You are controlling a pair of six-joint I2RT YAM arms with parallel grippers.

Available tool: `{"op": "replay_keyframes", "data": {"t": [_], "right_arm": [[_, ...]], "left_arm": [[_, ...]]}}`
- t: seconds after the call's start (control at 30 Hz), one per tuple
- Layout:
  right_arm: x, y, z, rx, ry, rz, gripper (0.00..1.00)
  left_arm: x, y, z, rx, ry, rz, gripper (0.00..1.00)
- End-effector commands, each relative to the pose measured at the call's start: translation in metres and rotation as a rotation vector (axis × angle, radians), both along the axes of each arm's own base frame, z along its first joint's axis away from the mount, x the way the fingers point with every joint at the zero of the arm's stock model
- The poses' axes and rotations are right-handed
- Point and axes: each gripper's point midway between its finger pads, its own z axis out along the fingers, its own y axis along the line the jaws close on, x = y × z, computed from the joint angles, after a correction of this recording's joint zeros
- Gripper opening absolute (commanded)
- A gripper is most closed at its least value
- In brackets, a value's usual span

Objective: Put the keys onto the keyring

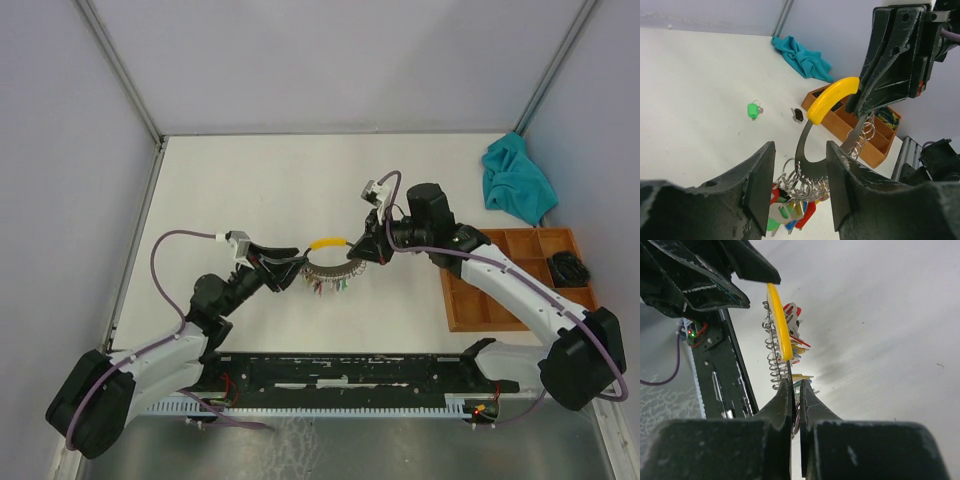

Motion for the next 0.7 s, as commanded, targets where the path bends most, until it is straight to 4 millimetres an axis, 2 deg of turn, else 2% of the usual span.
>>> {"op": "replay_keyframes", "data": {"t": [0.0, 0.17, 0.33, 0.67], "right_arm": [[-0.005, -0.018, 0.013, -0.133, -0.077, 0.044, 0.01], [-0.01, -0.016, 0.015, -0.206, -0.092, 0.085, 0.01], [-0.021, -0.017, 0.009, -0.346, -0.112, 0.138, 0.01], [-0.035, -0.008, 0.017, -0.413, -0.135, 0.257, 0.01]], "left_arm": [[0.002, -0.005, 0.031, 0.033, -0.124, -0.017, 0.55], [-0.002, -0.025, 0.038, 0.093, -0.151, -0.138, 0.6], [-0.01, -0.046, 0.042, 0.145, -0.16, -0.286, 0.62], [-0.03, -0.071, 0.019, 0.174, -0.087, -0.543, 0.57]]}}
